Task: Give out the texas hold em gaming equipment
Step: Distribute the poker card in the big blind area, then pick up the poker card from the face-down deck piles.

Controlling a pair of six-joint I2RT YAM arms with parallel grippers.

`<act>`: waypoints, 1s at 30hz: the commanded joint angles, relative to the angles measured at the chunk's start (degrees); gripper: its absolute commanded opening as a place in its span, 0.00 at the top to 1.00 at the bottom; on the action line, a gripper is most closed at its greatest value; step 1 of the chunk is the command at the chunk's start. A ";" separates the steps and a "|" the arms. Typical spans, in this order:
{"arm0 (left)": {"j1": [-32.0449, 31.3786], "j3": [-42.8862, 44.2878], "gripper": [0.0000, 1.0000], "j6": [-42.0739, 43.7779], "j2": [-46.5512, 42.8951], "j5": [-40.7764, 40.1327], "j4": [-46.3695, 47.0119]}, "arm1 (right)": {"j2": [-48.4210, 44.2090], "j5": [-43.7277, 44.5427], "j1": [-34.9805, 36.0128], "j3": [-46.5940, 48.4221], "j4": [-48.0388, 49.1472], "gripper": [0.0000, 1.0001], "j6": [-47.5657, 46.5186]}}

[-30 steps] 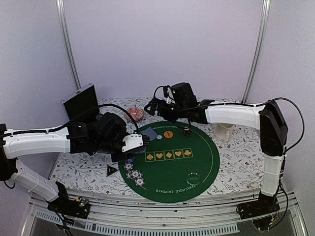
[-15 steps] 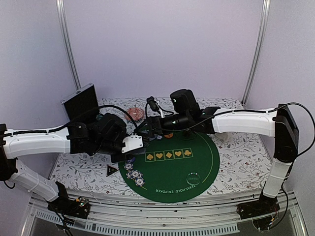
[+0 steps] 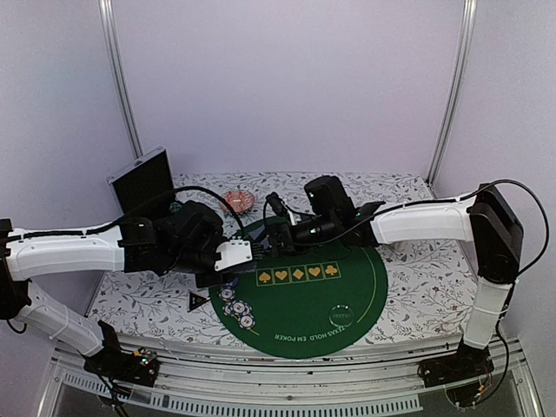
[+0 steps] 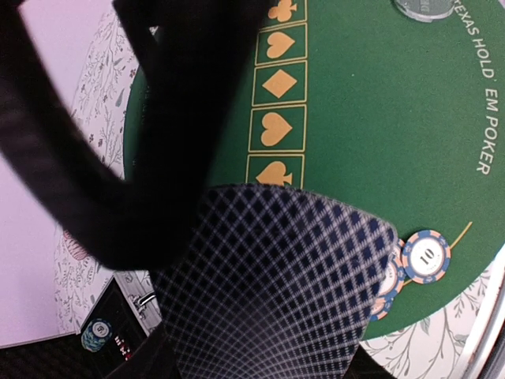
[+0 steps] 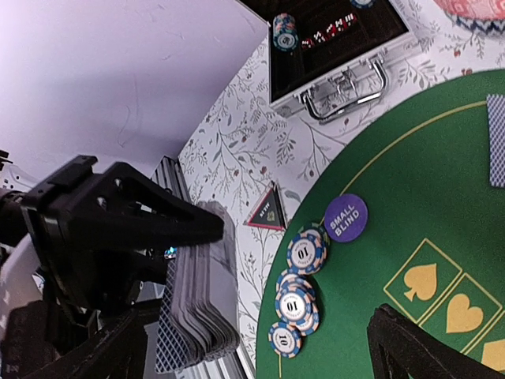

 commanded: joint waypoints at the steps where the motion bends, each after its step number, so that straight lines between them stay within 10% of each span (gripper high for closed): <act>1: -0.30 0.14 0.50 -0.31 -0.62 -0.25 2.02 | -1.43 -3.54 0.13 -2.46 3.29 0.00 2.10; 30: -0.07 0.31 0.50 -0.31 0.09 0.22 2.19 | 0.44 5.35 1.77 1.90 -6.37 0.20 0.40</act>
